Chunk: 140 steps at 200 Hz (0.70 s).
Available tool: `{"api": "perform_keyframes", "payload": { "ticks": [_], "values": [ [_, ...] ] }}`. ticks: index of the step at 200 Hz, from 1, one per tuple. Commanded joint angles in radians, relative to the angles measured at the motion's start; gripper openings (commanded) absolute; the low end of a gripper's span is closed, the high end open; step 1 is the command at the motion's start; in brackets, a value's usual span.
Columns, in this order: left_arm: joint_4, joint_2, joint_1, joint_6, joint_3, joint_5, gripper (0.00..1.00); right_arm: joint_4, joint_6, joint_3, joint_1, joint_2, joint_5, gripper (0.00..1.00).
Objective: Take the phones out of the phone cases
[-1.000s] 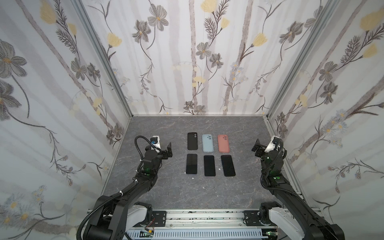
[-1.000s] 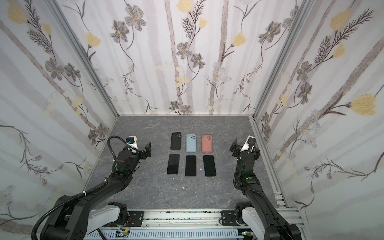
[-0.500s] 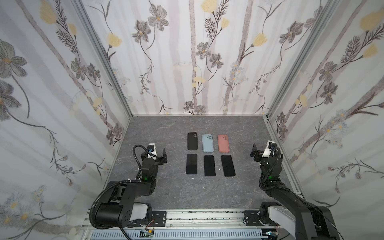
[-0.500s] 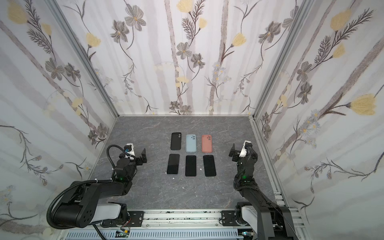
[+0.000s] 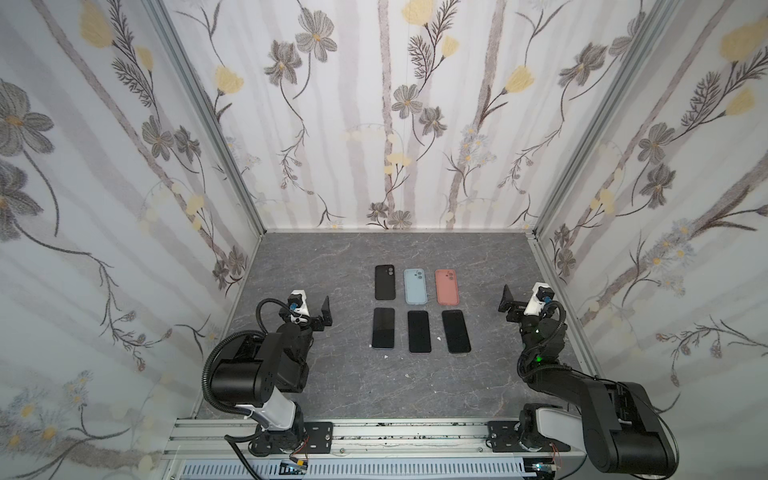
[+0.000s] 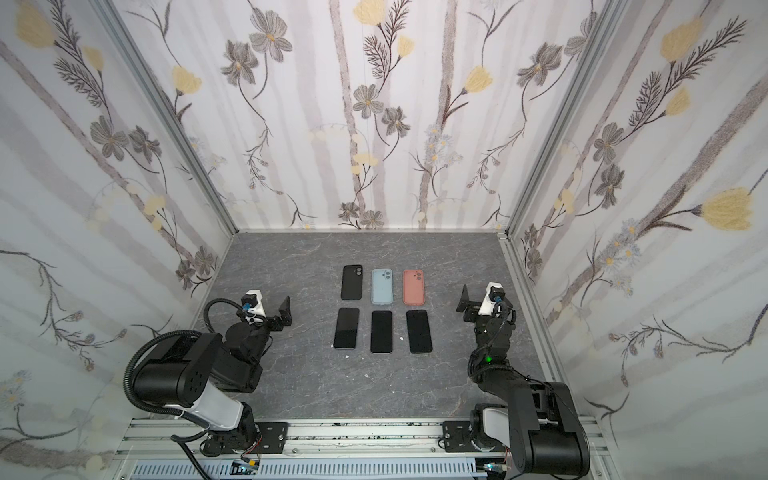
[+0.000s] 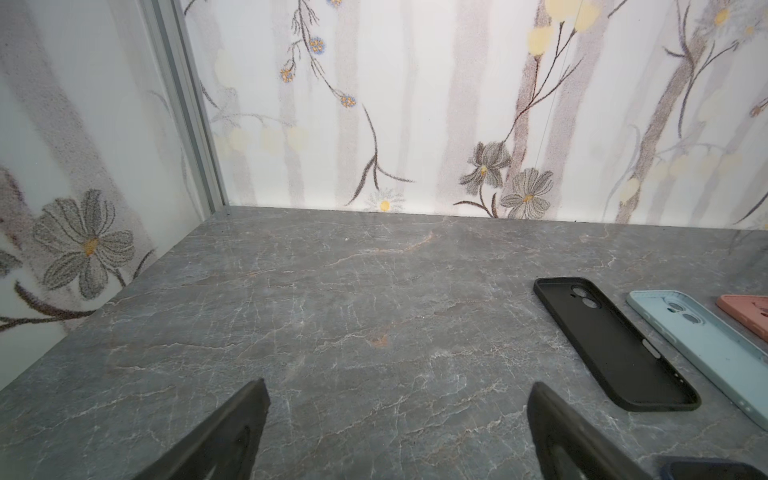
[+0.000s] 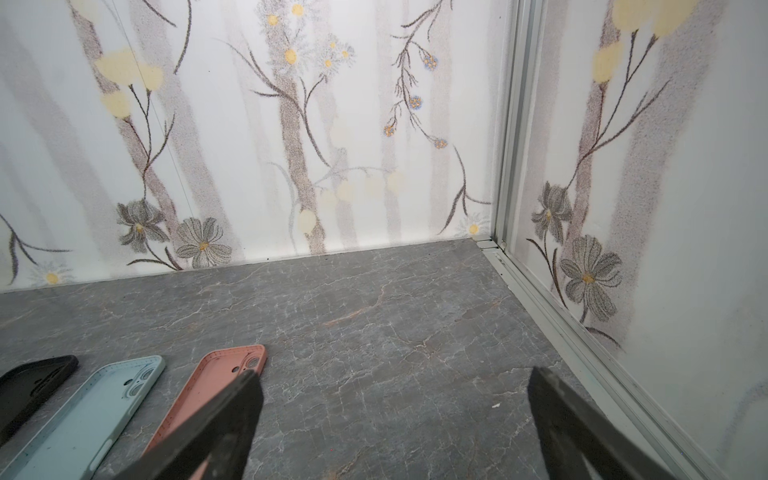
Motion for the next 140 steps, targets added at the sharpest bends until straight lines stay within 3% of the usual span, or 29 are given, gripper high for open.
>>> {"api": "perform_keyframes", "payload": {
  "ticks": [1,27,73,140],
  "values": [
    [0.050,0.006,0.033,-0.056,0.025,0.043,1.00,0.137,-0.005,-0.001,-0.001,0.048,-0.018,1.00],
    [-0.135,0.000,0.082,-0.082,0.117,0.147,1.00,0.241,-0.012,-0.013,-0.001,0.113,-0.034,1.00],
    [-0.141,-0.004,0.081,-0.082,0.117,0.144,1.00,0.066,-0.027,0.071,-0.004,0.110,-0.088,1.00],
    [-0.138,-0.006,0.072,-0.099,0.112,0.062,1.00,0.088,-0.035,0.065,-0.001,0.115,-0.092,1.00]
  ]
}}
